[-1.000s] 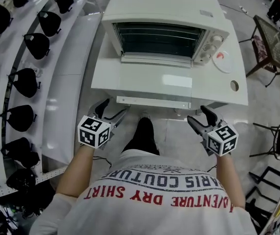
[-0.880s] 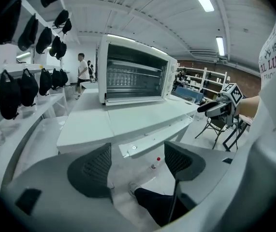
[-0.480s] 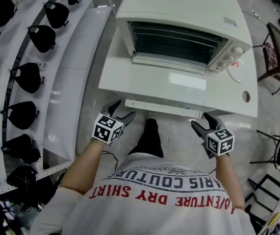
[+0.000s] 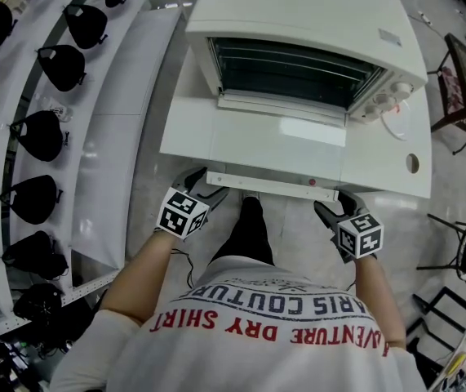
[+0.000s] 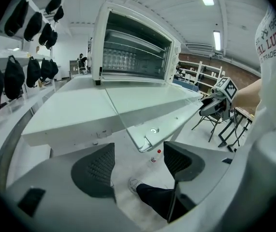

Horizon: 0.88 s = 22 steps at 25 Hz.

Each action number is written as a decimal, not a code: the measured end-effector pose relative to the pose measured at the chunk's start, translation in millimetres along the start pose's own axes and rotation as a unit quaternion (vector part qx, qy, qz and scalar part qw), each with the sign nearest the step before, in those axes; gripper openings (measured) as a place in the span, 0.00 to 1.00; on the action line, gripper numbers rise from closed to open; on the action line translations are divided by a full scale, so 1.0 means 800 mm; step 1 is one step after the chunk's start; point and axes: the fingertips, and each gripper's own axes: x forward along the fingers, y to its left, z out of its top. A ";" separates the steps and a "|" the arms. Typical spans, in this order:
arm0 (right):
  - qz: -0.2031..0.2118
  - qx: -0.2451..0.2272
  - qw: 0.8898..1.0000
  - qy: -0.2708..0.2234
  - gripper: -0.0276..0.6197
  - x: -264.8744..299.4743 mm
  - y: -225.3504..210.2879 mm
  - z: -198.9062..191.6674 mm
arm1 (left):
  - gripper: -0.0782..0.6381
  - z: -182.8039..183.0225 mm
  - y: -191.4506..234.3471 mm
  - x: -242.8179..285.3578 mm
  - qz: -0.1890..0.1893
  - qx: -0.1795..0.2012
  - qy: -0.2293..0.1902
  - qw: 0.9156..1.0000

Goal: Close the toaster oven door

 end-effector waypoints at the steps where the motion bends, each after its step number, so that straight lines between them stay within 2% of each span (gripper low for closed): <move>1: 0.001 0.000 1.000 -0.003 0.47 0.000 0.000 0.002 | 0.58 0.002 -0.002 0.002 -0.004 0.000 0.000 1.000; 4: 0.005 0.001 1.000 -0.017 0.43 -0.001 0.003 0.006 | 0.48 0.007 -0.006 0.002 -0.017 -0.003 -0.006 1.000; 14: 0.007 -0.009 1.000 -0.026 0.26 -0.001 0.012 0.009 | 0.36 0.010 -0.015 0.000 -0.034 0.008 -0.013 0.999; 22: 0.017 -0.012 0.999 -0.035 0.25 -0.007 0.014 0.015 | 0.31 0.015 -0.021 -0.006 -0.036 -0.026 -0.020 0.999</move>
